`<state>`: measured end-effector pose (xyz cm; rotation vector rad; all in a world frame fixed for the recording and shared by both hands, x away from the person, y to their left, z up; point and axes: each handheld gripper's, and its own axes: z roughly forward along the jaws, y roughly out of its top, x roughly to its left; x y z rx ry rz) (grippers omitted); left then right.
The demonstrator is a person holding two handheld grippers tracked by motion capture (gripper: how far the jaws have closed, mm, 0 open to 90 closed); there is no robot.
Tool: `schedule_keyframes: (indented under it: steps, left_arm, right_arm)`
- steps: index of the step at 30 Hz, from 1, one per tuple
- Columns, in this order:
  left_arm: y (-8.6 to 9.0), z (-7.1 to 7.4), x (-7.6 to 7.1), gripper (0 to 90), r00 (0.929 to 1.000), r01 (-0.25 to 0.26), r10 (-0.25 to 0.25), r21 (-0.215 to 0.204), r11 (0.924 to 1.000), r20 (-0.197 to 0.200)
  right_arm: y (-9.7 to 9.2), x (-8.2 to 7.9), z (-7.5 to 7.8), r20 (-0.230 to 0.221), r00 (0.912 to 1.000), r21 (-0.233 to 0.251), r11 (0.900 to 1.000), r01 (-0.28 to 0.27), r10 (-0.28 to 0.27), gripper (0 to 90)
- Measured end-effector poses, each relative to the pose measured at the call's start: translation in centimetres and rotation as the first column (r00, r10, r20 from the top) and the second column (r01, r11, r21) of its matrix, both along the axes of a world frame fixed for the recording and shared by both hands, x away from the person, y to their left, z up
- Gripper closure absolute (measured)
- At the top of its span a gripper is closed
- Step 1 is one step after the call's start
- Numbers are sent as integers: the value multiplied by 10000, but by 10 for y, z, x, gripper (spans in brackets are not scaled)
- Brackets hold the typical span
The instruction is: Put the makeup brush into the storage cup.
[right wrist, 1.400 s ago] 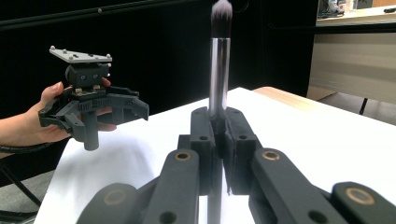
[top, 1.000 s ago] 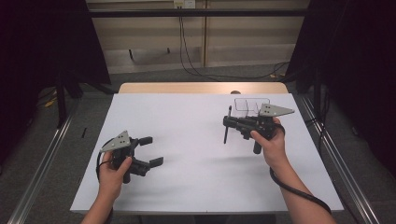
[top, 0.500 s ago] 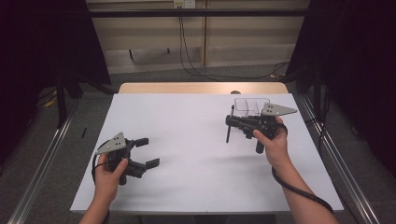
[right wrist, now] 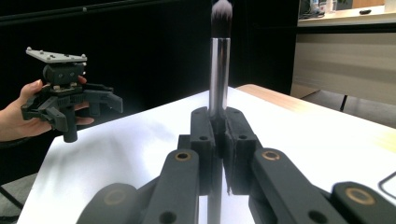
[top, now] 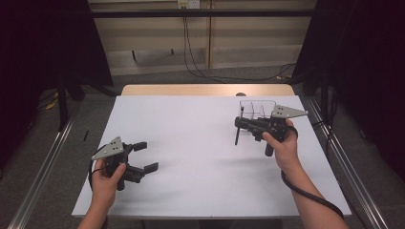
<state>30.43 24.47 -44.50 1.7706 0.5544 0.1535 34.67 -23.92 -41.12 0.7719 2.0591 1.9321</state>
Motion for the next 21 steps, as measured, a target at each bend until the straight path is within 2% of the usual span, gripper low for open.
schedule_keyframes:
  steps: [7, 21]
  left_arm:
    - [7, -1, -2, 24, 10000, -88, 88, 137, 9999, 28]
    - [9, -4, -5, 23, 9999, -144, 144, 263, 9996, -24]
  right_arm:
    - [-8, 1, 1, 3, 9998, -6, 9998, 223, -223, 847]
    - [-13, 3, 3, 25, 9992, -26, 9992, 388, -388, 847]
